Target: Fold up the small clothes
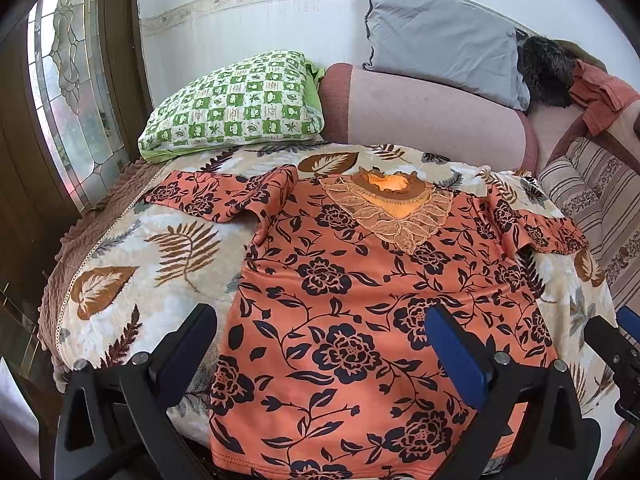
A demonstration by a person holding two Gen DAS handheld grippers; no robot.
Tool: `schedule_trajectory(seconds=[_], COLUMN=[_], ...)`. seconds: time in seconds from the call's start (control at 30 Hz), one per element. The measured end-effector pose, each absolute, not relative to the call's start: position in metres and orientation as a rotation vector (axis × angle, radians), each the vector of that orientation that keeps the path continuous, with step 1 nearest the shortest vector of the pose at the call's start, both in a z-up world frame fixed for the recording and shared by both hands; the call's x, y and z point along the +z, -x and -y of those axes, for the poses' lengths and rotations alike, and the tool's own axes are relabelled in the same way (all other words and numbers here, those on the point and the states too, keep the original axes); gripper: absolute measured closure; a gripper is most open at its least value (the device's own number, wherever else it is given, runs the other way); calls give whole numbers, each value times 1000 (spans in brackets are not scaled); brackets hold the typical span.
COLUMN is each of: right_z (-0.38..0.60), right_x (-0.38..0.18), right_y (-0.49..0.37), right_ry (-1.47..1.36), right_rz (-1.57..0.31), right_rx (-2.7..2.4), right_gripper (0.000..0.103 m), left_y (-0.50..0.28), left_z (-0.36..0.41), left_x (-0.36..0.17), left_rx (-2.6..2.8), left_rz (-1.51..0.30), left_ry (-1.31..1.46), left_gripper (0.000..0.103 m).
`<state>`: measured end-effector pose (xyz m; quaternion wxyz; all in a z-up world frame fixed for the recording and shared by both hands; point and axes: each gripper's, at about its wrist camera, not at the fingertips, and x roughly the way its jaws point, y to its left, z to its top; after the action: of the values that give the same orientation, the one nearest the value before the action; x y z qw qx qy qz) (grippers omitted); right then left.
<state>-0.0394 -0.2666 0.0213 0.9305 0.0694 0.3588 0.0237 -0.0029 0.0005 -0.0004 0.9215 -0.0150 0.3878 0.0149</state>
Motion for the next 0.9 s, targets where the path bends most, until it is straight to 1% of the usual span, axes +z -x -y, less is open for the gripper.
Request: schedule_trajectory(seconds=[0.9], right_z=[267], right_x=[17], right_y=[31], right_ry=[-155], right_rz=[-735], right_rx=[46], right_gripper=[0], left_y=[-8], left_z=[-3], left_x=[-16], left_rx=[43], left_rz=[-814], left_ry=[22], left_gripper=[0])
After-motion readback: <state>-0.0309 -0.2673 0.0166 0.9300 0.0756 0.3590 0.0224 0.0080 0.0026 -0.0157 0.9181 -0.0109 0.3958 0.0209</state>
